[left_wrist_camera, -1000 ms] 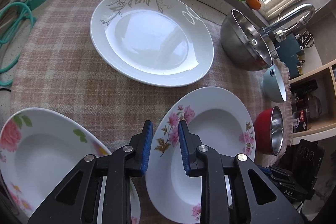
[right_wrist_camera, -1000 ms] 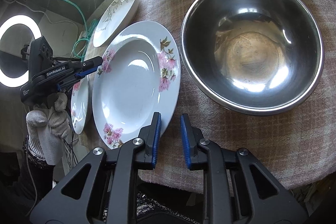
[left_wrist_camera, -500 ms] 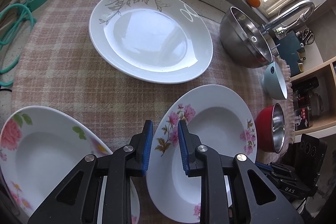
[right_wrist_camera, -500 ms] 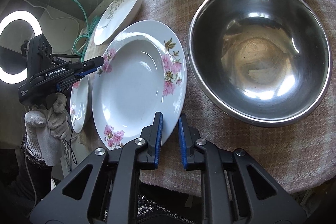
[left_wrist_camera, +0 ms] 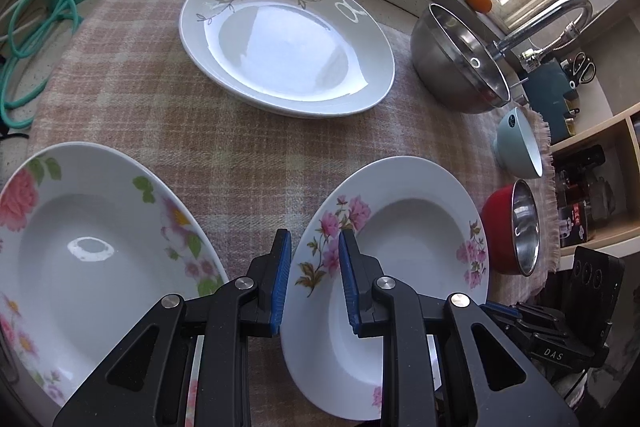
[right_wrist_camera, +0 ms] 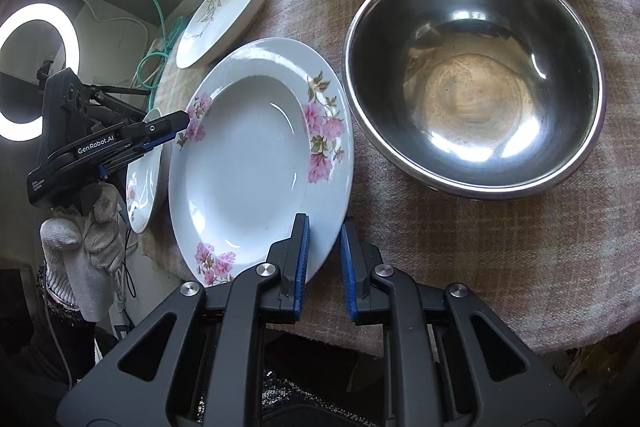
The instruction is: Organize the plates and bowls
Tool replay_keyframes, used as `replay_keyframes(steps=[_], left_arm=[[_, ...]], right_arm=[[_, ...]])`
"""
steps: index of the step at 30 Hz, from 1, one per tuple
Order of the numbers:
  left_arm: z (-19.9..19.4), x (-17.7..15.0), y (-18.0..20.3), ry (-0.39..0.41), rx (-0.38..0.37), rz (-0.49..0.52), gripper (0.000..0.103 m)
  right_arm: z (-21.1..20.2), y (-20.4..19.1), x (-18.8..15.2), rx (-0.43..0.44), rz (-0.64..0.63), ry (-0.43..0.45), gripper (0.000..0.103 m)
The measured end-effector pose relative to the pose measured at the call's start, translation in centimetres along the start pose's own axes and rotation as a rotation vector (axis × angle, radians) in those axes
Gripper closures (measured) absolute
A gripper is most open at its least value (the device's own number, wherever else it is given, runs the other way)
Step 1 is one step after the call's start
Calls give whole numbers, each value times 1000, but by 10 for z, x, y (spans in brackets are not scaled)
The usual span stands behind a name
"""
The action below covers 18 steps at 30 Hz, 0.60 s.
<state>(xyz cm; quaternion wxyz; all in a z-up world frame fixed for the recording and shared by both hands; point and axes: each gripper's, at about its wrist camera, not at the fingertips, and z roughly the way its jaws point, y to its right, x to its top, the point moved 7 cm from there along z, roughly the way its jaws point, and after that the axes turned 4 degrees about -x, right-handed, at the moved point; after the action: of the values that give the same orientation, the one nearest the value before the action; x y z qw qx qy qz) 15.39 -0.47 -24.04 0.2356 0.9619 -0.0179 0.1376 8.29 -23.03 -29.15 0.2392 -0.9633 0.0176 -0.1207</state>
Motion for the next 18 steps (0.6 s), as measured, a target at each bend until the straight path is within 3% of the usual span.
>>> replay_keyframes(steps=[18], left_arm=[[-2,-15,4,22,16,-16,81]], right_arm=[[-2,1,-6,-19,-30,-7,86]])
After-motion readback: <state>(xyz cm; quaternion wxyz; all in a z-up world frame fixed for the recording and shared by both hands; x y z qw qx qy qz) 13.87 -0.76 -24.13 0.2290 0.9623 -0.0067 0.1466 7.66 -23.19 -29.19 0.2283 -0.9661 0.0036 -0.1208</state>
